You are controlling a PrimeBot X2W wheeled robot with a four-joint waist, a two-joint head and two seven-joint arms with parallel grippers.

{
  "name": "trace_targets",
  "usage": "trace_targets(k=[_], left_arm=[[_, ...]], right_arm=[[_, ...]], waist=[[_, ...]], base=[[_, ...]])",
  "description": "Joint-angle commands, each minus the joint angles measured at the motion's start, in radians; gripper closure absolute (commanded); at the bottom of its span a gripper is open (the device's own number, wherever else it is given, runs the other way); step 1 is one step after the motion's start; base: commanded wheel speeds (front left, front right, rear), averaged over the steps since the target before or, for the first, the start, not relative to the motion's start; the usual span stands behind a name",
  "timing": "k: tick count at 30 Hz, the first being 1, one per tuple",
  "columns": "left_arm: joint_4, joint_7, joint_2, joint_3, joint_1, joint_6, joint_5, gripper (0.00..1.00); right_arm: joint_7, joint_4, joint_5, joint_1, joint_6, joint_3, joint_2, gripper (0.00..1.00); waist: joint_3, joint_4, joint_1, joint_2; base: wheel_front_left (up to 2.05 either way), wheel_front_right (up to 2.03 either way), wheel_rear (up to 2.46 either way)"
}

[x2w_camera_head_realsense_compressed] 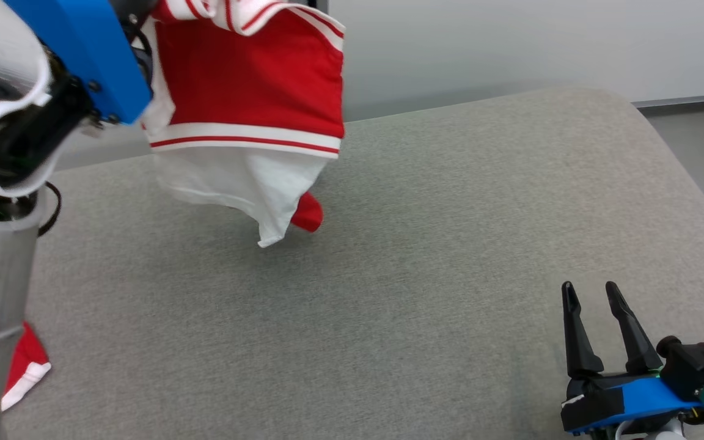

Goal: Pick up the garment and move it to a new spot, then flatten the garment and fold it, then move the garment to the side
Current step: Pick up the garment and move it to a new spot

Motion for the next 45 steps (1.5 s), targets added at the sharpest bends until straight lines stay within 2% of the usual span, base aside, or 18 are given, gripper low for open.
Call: trace_targets(k=[1,11,18,19,20,21,22,24,25,31,37,40,45], left_arm=[[-0.005,-0.006,-0.016,-0.017,0.020,-0.002,0.004,1.00],[0.084,-0.057,-0.062,-0.108,0.161,0.013,0.052,1.00],[0.271,-0.211,-0.134,-0.194,0.333,0.039,0.130,1.00],[0.297,-0.246,-0.148,-0.201,0.354,0.042,0.138,0.91],[0.323,-0.291,-0.164,-0.198,0.374,0.041,0.140,0.67],[0.348,-0.333,-0.182,-0.194,0.394,0.043,0.139,0.63],[0.374,-0.373,-0.190,-0.195,0.410,0.040,0.147,0.51],[0.423,-0.436,-0.210,-0.202,0.433,0.033,0.158,0.05],[0.440,-0.468,-0.223,-0.200,0.440,0.028,0.154,0.00],[0.460,-0.720,-0.271,-0.172,0.473,-0.019,0.165,0.00],[0.433,-0.971,-0.274,-0.126,0.539,-0.033,0.183,0.00],[0.419,-1.036,-0.268,-0.100,0.584,-0.035,0.191,0.00],[0.382,-1.063,-0.254,-0.052,0.671,-0.028,0.224,0.00]], right_arm=[[-0.003,-0.005,0.009,0.007,0.000,0.003,-0.003,0.00],[-0.003,-0.014,0.020,0.008,0.000,0.013,-0.004,0.00],[-0.003,-0.017,0.025,0.005,0.000,0.011,-0.004,0.00],[-0.003,-0.018,0.025,0.001,0.000,0.011,-0.004,0.00],[-0.003,-0.019,0.025,-0.002,0.000,0.012,-0.004,0.00],[-0.003,-0.020,0.026,-0.004,0.000,0.008,-0.004,0.00],[-0.003,-0.021,0.026,-0.006,0.000,0.008,-0.004,0.00],[-0.003,-0.021,0.029,-0.004,0.000,0.003,-0.004,0.00],[-0.003,-0.020,0.028,-0.003,0.000,0.003,-0.003,0.00],[-0.003,-0.014,0.018,0.015,0.000,-0.010,-0.004,0.00],[-0.003,-0.017,0.009,0.025,0.000,-0.023,-0.004,0.00],[-0.003,-0.023,0.000,0.027,0.000,-0.036,-0.004,0.00],[0.006,-0.033,-0.028,0.030,0.000,-0.054,-0.004,0.00]], waist=[[-0.003,-0.055,0.0000,0.0000],[0.017,-0.126,0.0000,0.0000],[0.035,-0.130,0.0000,0.0000],[0.038,-0.129,0.0000,0.0000],[0.039,-0.129,0.0000,0.0000],[0.040,-0.126,0.0000,0.0000],[0.042,-0.124,0.0000,0.0000],[0.042,-0.115,0.0000,0.0000],[0.041,-0.109,0.0000,0.0000],[0.024,-0.056,0.0000,0.0000],[-0.003,0.017,0.0000,0.0000],[-0.018,0.055,0.0000,0.0000],[-0.044,0.116,0.0000,0.0000]], base=[[0.00,0.00,0.00],[0.00,0.00,0.00],[0.00,0.00,0.00],[0.00,0.00,0.00],[0.00,0.00,0.00],[0.00,0.00,0.00],[0.00,0.00,0.00],[0.00,0.00,0.00],[0.00,0.00,0.00],[0.00,0.00,0.00],[0.00,0.00,0.00],[0.00,0.00,0.00],[0.00,0.00,0.00]])
